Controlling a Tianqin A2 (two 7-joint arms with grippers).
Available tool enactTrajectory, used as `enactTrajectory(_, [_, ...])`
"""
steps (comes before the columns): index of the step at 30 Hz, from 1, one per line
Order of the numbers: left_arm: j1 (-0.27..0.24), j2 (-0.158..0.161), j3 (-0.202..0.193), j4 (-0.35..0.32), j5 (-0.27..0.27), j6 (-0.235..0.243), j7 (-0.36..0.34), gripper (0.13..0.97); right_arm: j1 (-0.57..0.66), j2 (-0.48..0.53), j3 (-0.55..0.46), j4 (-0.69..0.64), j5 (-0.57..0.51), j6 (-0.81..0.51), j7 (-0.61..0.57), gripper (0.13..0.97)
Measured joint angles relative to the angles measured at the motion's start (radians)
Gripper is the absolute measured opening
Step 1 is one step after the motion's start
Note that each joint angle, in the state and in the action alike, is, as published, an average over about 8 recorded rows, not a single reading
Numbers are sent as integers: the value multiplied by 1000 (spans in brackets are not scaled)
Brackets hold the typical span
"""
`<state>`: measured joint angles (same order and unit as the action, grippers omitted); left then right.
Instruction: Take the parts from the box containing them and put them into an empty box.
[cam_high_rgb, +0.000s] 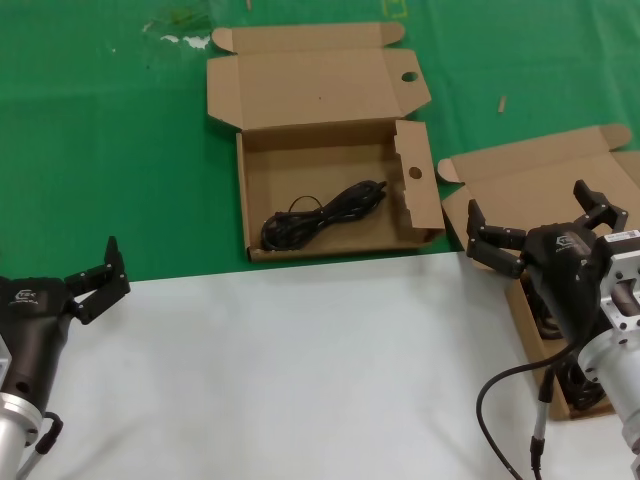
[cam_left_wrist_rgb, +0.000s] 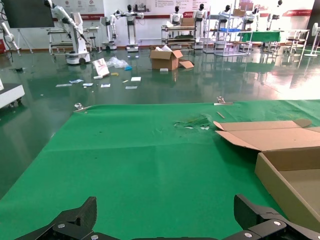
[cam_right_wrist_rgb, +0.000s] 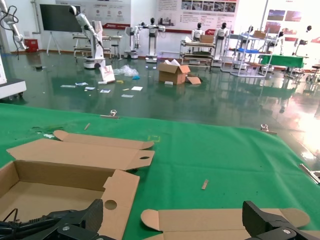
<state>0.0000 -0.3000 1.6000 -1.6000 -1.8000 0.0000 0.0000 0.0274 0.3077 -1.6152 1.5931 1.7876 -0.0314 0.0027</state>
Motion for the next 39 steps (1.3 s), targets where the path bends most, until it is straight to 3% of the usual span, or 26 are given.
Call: enactTrajectory(39, [0, 0, 0, 0, 0, 0, 0, 966, 0, 0, 0, 0, 0, 0, 0, 966])
